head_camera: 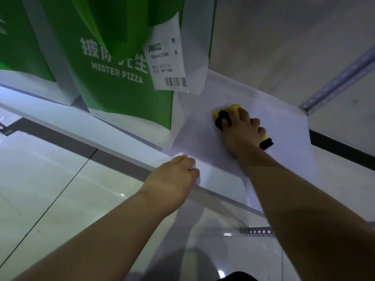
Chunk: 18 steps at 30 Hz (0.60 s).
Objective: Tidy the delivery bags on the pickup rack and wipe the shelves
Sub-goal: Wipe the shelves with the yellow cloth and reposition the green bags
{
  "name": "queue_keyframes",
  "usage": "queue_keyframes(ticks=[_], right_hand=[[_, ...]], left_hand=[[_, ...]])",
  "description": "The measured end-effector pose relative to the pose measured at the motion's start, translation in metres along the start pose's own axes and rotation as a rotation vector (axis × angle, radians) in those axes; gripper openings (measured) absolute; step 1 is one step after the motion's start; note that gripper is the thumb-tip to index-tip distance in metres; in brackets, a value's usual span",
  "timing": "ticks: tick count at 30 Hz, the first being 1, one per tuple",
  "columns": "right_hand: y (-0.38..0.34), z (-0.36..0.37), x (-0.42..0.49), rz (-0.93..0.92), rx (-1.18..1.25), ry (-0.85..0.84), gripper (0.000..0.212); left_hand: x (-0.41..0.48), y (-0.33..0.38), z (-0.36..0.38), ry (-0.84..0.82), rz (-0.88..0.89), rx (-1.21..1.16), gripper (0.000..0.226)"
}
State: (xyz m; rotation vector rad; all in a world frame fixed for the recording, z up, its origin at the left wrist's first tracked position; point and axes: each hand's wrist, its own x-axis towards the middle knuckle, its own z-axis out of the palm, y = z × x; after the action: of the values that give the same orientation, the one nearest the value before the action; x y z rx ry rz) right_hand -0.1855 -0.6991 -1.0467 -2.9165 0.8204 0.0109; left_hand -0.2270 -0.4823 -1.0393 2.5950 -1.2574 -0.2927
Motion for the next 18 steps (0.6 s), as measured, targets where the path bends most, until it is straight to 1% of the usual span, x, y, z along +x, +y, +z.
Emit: queue_keyframes(ticks=[1, 2, 4, 6, 9, 11, 12, 14, 17, 18], right_hand=[[-0.007, 0.001, -0.004, -0.007, 0.008, 0.005, 0.041], [-0.012, 0.003, -0.012, -0.058, 0.010, 0.016, 0.040], [-0.011, 0.005, -0.036, -0.212, -0.005, 0.037, 0.039], [0.003, 0.004, -0.062, -0.331, 0.009, 0.007, 0.039], [0.030, -0.002, -0.094, -0.417, 0.075, -0.043, 0.050], [0.047, -0.007, -0.108, -0.396, 0.111, -0.069, 0.057], [0.052, -0.010, -0.114, -0.372, 0.125, -0.079, 0.057], [0.054, -0.017, -0.121, -0.338, 0.141, -0.103, 0.051], [0.043, -0.029, -0.122, -0.270, 0.153, -0.130, 0.039], [0.037, -0.034, -0.121, -0.234, 0.190, -0.114, 0.031]], left_hand=[[0.001, 0.001, 0.001, 0.007, 0.005, 0.001, 0.033], [0.001, 0.002, 0.001, 0.007, 0.010, 0.009, 0.034], [0.001, 0.004, 0.002, -0.007, 0.007, 0.022, 0.035], [0.000, 0.007, 0.001, -0.014, 0.002, 0.026, 0.034], [-0.007, 0.010, -0.003, -0.011, 0.012, 0.044, 0.034], [-0.016, 0.011, -0.006, -0.004, 0.000, 0.059, 0.030], [-0.021, 0.011, -0.008, 0.001, -0.008, 0.068, 0.027], [-0.032, 0.008, -0.015, -0.004, -0.028, 0.074, 0.027], [-0.044, -0.001, -0.033, -0.026, -0.106, 0.046, 0.029], [-0.047, -0.004, -0.039, -0.006, -0.136, 0.027, 0.029]])
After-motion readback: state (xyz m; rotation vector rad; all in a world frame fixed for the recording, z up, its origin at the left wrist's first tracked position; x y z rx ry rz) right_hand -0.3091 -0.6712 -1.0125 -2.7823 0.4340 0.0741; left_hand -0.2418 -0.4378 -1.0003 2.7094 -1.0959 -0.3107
